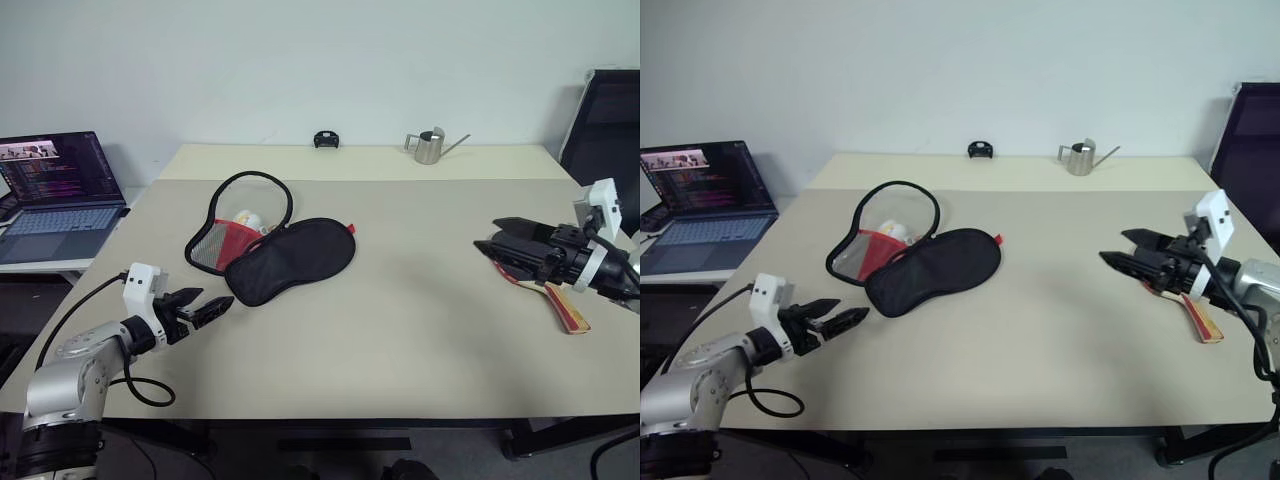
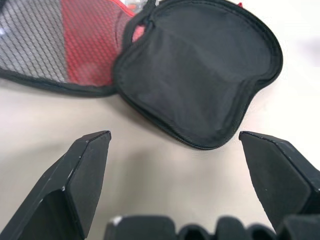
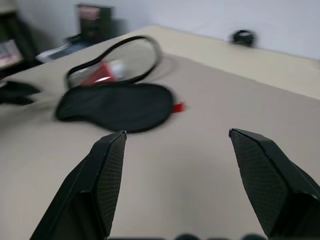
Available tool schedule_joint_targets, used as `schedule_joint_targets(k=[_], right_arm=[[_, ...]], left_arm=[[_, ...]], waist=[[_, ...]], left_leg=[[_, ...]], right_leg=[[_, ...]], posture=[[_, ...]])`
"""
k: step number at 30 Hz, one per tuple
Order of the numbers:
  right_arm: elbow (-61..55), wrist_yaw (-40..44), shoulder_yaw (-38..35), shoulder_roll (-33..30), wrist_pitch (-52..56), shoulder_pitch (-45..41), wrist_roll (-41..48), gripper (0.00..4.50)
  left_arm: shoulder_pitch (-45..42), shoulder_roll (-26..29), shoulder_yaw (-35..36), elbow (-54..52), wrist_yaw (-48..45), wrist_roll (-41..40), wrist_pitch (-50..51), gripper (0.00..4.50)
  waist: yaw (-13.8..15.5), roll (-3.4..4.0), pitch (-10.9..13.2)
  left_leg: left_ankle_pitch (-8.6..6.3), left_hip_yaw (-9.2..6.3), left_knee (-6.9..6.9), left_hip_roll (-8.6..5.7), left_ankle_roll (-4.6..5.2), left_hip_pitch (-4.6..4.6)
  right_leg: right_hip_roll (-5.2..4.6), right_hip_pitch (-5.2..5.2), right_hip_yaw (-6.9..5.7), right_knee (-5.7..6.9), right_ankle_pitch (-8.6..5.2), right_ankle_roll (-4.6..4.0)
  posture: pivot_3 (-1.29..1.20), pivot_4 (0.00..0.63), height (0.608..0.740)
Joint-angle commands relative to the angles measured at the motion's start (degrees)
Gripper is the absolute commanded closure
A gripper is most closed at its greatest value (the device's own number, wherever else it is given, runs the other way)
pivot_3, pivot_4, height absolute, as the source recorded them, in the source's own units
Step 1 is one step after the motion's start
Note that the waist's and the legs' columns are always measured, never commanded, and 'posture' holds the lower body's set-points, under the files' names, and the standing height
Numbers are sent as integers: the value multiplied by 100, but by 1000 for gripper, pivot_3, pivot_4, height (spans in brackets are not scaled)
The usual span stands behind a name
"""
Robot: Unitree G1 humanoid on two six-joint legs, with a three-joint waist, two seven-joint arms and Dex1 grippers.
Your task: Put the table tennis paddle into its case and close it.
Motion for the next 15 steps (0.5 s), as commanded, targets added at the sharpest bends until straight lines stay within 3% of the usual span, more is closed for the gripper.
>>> schedule_joint_targets(k=[1, 15], right_arm=[[-353, 255, 158, -208, 38, -191, 121, 913], [-387, 133, 313, -106, 15, -290, 57, 913]], left_arm=[[-177, -24, 118, -153, -23, -341, 374, 0], [-812, -614, 194, 548, 678, -560, 994, 0]], waist=[[1, -6, 4], [27, -50, 29]], left_leg=[[0, 0, 0, 0, 0, 0], [0, -4, -1, 0, -1, -3]], right_leg=[[0, 0, -1, 0, 0, 0], [-2, -1, -6, -4, 0, 0]], posture=[[0, 150, 740], [0, 150, 740]])
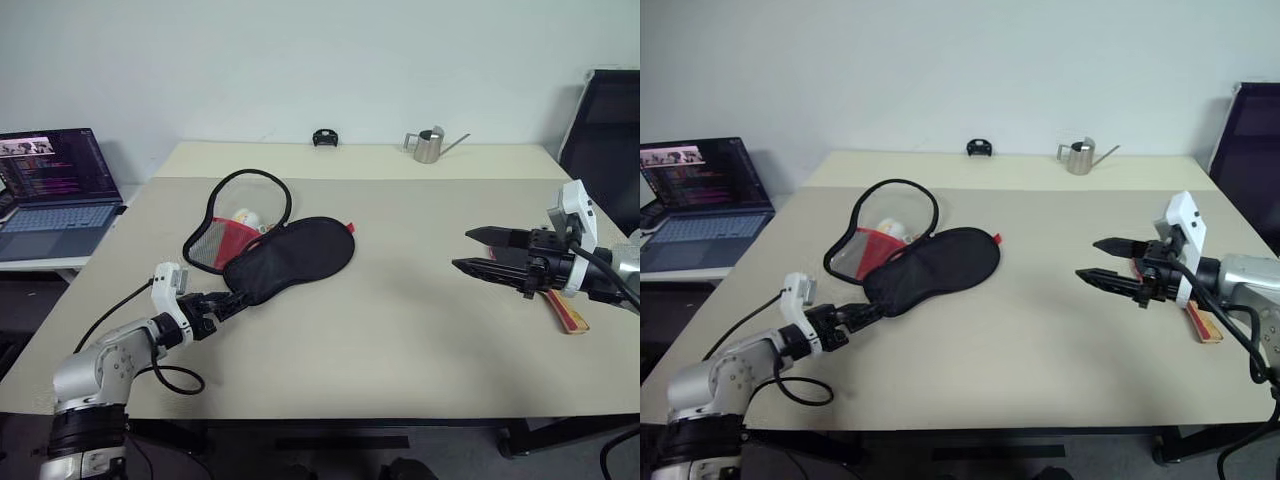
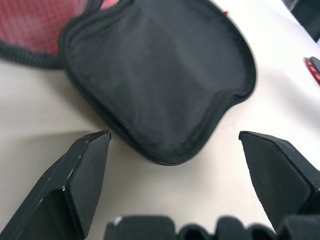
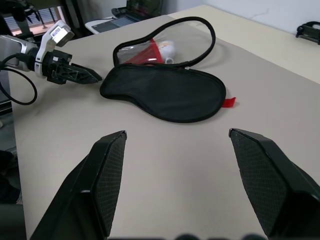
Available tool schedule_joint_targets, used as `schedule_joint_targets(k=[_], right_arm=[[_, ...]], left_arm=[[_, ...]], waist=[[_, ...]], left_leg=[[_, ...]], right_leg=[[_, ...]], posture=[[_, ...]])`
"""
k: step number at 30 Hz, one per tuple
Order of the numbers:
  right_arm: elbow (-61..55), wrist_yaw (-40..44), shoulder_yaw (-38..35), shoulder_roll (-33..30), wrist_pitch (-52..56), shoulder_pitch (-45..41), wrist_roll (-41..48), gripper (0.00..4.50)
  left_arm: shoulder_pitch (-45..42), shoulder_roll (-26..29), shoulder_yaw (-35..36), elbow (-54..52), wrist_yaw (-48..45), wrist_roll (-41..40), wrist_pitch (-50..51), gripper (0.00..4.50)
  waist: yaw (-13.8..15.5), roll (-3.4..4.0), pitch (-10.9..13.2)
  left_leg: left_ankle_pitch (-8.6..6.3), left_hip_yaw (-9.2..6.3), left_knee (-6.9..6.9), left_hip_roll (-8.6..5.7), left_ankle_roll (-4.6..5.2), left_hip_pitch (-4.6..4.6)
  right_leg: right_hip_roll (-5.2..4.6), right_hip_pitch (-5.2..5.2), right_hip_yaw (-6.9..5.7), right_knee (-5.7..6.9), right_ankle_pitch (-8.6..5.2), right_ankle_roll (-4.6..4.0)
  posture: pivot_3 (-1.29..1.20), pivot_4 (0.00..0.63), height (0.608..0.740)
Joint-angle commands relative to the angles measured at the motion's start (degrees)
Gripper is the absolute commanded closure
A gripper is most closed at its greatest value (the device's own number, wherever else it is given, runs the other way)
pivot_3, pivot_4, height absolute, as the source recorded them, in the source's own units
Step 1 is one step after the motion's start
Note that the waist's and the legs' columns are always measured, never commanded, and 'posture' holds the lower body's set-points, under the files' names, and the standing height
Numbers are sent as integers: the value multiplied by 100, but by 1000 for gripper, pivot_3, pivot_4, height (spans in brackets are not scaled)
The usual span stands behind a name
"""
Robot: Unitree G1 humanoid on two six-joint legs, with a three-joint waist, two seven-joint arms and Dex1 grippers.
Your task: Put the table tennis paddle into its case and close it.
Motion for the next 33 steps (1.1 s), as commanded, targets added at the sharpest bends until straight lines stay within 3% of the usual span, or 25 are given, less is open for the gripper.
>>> schedule_joint_targets(k=[1, 16, 20, 29, 30, 33], right_arm=[[-154, -50, -91, 13, -50, -100, 56, 913], [-107, -153, -58, 80, -75, -200, 9, 913], [-83, -172, -54, 81, -85, -225, 2, 869], [-158, -239, -173, 41, -41, -145, 50, 869], [-166, -247, -190, 35, -37, -128, 54, 869], [-188, -274, -219, 31, -31, -96, 65, 869]], left_arm=[[-231, -70, 144, 228, 185, -23, -26, 0], [-1084, -728, 158, 1007, 530, -74, 89, 0], [-1229, -847, 49, 1126, 573, -23, 113, 953], [-1321, -1212, 75, 530, 851, -354, 797, 4253], [-1289, -1275, 83, 325, 924, -468, 976, 4441], [-1209, -1442, 102, -221, 1157, -728, 1415, 4441]], waist=[[18, -3, 2], [186, -4, 2], [189, -6, 3], [168, -26, 15], [166, -29, 17], [168, -34, 20]], left_leg=[[0, 0, 1, 0, 0, 0], [1, -7, 7, -5, -1, 0], [1, -8, 7, -5, -2, -1], [0, -10, 5, -5, -2, -9], [0, -10, 5, -5, -2, -9], [0, -11, 5, -6, -3, -12]], right_leg=[[0, 0, -1, 1, 0, 0], [-3, 3, -7, 7, 0, 0], [-3, 3, -8, 6, 0, 0], [-3, 0, -11, -3, 0, 0], [-3, 0, -12, -3, 0, 0], [-4, 0, -12, -5, 0, 0]], posture=[[0, 150, 740], [0, 150, 740], [0, 150, 740], [0, 150, 740], [0, 150, 740], [0, 150, 740]])
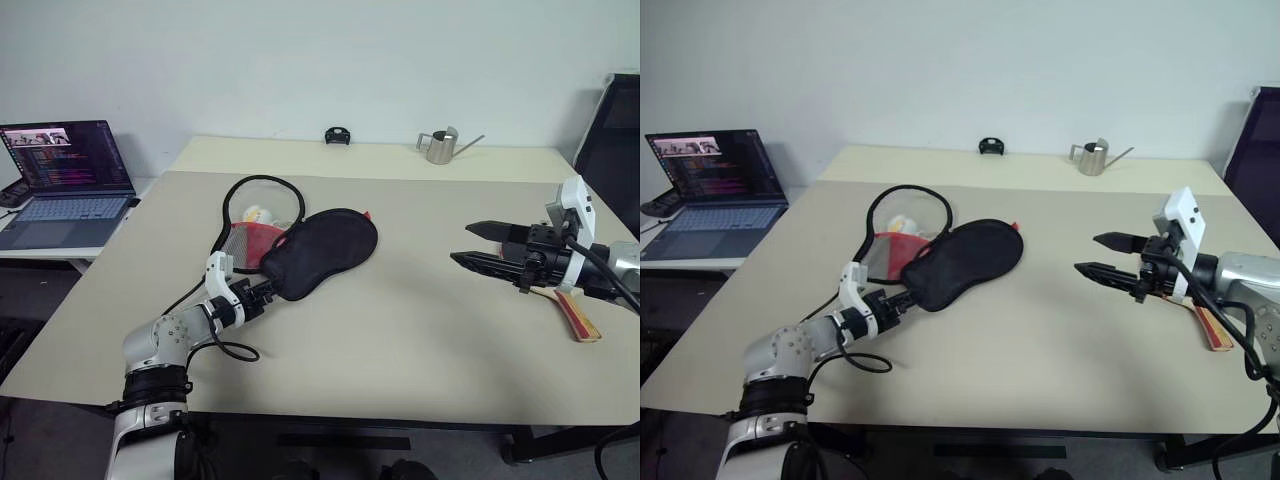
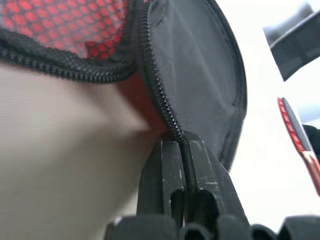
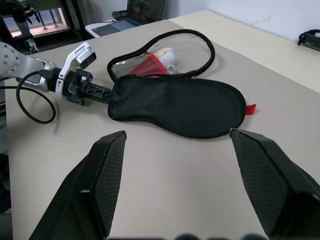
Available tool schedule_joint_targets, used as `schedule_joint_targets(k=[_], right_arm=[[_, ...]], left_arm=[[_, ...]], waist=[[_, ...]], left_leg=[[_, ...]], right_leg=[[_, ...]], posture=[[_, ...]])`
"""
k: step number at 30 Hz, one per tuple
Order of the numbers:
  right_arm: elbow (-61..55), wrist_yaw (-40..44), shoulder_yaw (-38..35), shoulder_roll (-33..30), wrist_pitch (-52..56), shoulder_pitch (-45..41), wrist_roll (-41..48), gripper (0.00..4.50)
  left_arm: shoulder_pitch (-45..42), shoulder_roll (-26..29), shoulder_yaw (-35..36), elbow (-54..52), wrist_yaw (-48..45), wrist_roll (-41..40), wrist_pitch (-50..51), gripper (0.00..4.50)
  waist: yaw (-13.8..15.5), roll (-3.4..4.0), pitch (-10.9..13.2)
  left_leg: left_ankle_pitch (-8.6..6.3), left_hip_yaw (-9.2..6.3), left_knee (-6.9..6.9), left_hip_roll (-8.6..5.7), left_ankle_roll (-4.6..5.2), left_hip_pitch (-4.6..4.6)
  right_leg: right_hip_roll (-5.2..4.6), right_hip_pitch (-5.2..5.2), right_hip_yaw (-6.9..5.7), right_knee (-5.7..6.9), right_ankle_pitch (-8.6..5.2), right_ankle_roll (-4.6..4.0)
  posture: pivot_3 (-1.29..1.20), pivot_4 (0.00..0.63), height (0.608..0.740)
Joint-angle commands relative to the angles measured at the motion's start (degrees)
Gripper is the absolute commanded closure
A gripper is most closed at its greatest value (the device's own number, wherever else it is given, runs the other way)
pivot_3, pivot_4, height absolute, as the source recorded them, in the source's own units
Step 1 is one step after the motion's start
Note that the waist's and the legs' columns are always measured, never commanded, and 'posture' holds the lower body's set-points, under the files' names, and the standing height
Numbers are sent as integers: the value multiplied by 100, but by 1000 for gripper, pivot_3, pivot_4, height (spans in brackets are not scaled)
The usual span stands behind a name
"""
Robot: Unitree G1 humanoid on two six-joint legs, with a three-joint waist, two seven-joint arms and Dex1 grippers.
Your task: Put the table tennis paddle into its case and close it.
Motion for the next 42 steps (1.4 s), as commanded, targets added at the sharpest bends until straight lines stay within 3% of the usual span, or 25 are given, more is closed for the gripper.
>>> schedule_joint_targets(k=[1, 11, 33, 36, 42], right_arm=[[-196, -32, -238, -64, -37, 11, 71, 869], [-241, -27, -297, -96, -46, 118, 76, 869], [-386, -126, -367, -101, -39, 290, 71, 869], [-398, -134, -384, -115, -37, 309, 83, 869], [-422, -150, -420, -133, -26, 360, 110, 869]], left_arm=[[11, -185, 80, -854, 274, -461, 504, 4441], [56, -904, -121, -1782, 910, -936, 1246, 4441], [-608, -1239, -1400, -171, 2, -62, -6, 4441], [-573, -1275, -1485, -296, -110, -84, 21, 3793], [-460, -1146, -1360, -651, -53, -217, 227, 1722]], waist=[[-1, -1, 1], [-2, -3, 1], [6, -3, 2], [5, -3, 2], [-5, -3, 2]], left_leg=[[0, -1, 0, 0, 0, 0], [1, 1, 1, 0, -3, 1], [2, 1, 0, -3, -5, -2], [2, -1, 0, -3, -5, -5], [2, -2, -4, -3, -5, -8]], right_leg=[[0, 0, 0, -1, 0, 0], [2, 1, 0, 0, 0, 1], [3, 2, 0, -10, 0, 1], [3, 3, -1, -16, 0, 1], [3, 3, -3, -29, 1, 2]], posture=[[0, 150, 740], [0, 150, 740], [0, 150, 740], [0, 150, 740], [0, 150, 740]])
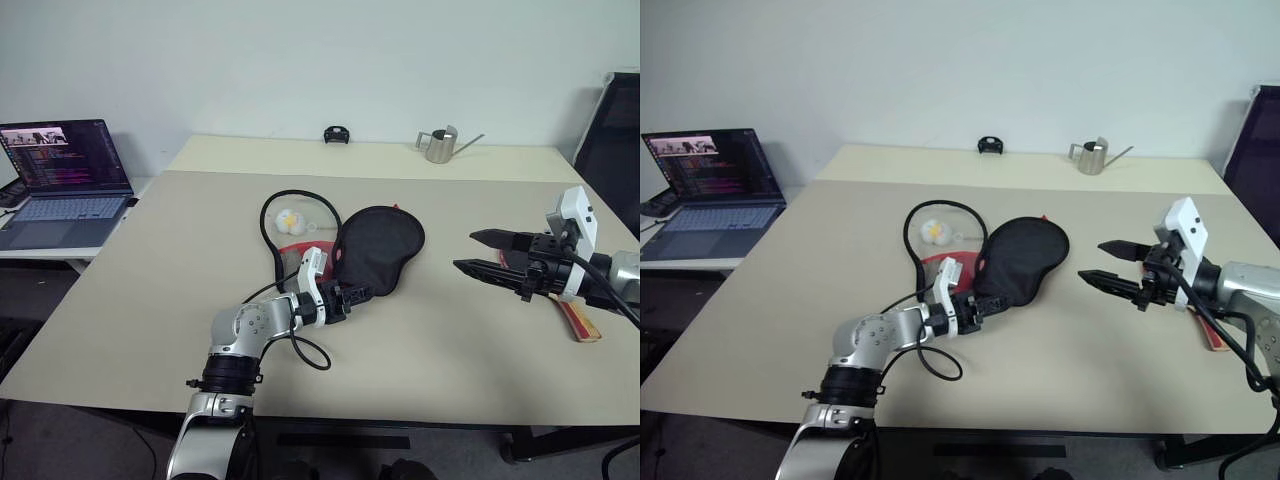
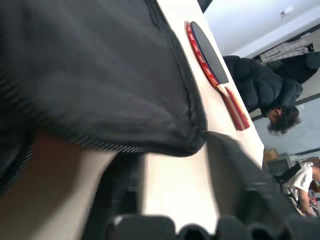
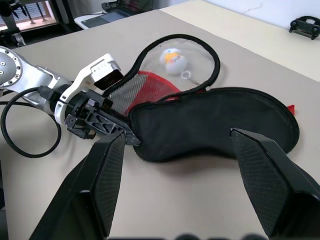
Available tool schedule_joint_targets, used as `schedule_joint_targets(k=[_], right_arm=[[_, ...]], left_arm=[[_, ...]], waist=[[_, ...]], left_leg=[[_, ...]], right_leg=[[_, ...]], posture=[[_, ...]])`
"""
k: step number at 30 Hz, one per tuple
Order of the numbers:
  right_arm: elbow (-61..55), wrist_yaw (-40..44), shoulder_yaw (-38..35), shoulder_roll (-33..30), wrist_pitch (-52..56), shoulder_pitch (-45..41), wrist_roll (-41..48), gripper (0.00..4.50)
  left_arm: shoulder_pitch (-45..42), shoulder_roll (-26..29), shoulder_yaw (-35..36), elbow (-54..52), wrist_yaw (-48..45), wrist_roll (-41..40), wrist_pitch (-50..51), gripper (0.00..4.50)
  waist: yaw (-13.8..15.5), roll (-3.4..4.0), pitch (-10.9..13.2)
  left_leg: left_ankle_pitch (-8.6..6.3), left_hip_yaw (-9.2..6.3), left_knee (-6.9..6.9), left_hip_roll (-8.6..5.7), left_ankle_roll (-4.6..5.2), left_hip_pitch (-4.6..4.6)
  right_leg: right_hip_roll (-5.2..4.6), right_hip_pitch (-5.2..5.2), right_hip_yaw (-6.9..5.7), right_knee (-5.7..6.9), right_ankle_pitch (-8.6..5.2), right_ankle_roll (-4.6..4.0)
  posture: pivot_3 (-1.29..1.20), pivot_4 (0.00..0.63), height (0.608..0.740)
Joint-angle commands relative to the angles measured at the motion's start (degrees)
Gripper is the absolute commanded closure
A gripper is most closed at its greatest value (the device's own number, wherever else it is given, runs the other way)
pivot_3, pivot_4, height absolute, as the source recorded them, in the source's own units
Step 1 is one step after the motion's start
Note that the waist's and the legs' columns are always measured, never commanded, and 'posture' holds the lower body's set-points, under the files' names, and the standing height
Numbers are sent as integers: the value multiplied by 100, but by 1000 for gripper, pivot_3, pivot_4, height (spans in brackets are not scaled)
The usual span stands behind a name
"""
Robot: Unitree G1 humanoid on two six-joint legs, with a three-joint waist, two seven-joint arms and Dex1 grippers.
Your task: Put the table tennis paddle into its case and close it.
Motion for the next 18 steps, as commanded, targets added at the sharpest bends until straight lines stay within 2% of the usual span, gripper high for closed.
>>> schedule_joint_targets(k=[1, 5, 10, 18], right_arm=[[-207, 13, -241, -91, -31, -32, 107, 869], [-186, 37, -234, -100, -29, -47, 98, 869], [-127, 123, -217, -154, -38, -55, 77, 869], [-44, 472, -93, -305, -24, -155, 75, 869]], left_arm=[[39, 138, 204, -559, -24, -250, 227, 1342], [328, 453, 345, -1093, -86, -500, 665, 23], [929, 1190, 180, -1845, -360, -648, 1020, 23], [1459, 1887, -319, -2683, -918, -617, 918, 23]], waist=[[-12, 0, 0], [-34, 0, 0], [-45, 2, 0], [-25, 3, 1]], left_leg=[[0, 0, 0, 1, 0, -1], [0, 0, -5, 2, -1, -1], [-1, -1, -6, 3, -2, -1], [-2, -3, -5, 2, 0, -2]], right_leg=[[0, 0, 0, -1, 0, 0], [0, 0, -1, -7, 0, 0], [0, 0, 0, -9, 0, 0], [-1, 4, -1, -14, 0, 0]], posture=[[0, 150, 740], [0, 150, 740], [0, 150, 740], [0, 150, 740]])
